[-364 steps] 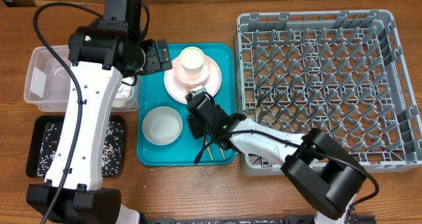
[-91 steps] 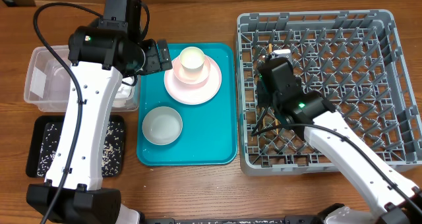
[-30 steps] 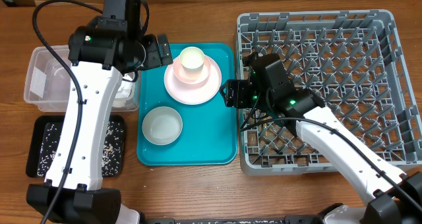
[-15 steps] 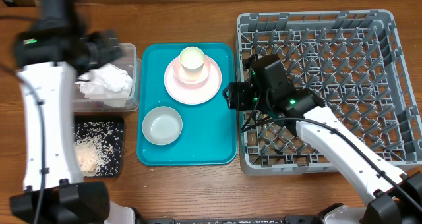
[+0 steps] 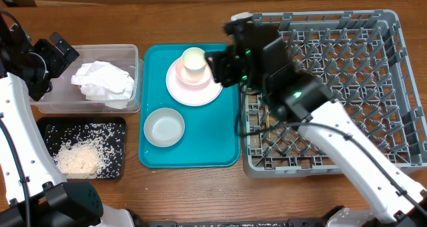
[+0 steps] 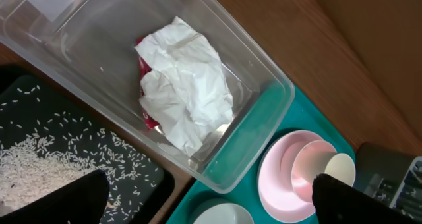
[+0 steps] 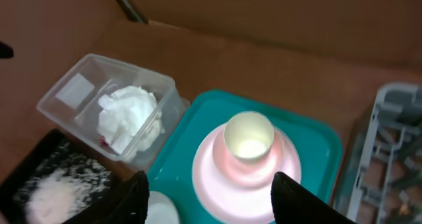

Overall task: Sort waste into correct bins and load items into the dishwasher
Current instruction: 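Move the right gripper to the white cup on the pink plate, then grip the white cup rim with the right gripper and lift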

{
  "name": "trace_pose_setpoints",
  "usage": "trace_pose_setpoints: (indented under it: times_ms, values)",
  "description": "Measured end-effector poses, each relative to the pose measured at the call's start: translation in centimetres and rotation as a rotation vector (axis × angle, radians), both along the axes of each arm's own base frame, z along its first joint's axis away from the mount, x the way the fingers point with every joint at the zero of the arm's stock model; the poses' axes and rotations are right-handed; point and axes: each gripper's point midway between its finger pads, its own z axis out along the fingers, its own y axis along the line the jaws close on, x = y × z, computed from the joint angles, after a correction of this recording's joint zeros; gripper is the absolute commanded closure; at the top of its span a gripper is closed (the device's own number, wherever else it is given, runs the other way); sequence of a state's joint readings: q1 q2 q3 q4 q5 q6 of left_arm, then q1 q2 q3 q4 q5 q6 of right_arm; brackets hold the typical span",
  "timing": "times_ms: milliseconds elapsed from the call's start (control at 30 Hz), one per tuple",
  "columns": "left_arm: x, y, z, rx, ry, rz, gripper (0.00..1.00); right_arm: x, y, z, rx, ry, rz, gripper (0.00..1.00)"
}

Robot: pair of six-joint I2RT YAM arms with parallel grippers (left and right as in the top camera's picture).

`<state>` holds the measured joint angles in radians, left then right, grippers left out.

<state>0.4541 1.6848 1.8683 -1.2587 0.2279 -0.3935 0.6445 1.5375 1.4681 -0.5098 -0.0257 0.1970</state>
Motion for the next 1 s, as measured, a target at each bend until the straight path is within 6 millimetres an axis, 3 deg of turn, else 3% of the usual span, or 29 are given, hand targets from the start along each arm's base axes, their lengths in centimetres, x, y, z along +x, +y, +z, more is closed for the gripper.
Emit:
trace_pose_setpoints:
  times_ms: [167, 467, 533, 700, 900, 1000]
  values:
    - [0.0, -0.1, 0.0, -0.008, -0.002, -0.004, 0.0, 0.5, 4.1, -1.6, -0.126, -0.138, 0.072, 0.38]
    - [0.1, -0.2, 0.1, -0.01, -0.005, -0.006, 0.0, 6.4, 7.3, -12.2, -0.25, -0.156, 0.063, 0.44]
    - [0.1, -0.2, 0.1, -0.011, -0.004, -0.006, 0.0, 7.2, 7.7, -14.0, -0.26, -0.156, 0.061, 0.44]
    - [0.1, -0.2, 0.1, -0.011, -0.005, -0.007, 0.0, 8.1, 8.4, -16.0, -0.259, -0.169, 0.056, 0.44]
    - [0.1, -0.3, 0.1, -0.012, -0.006, -0.007, 0.0, 8.0, 8.3, -19.2, -0.304, -0.121, 0.066, 0.46]
    - [0.1, -0.3, 0.1, -0.012, -0.006, -0.008, 0.0, 7.9, 8.2, -19.8, -0.316, -0.107, 0.07, 0.49]
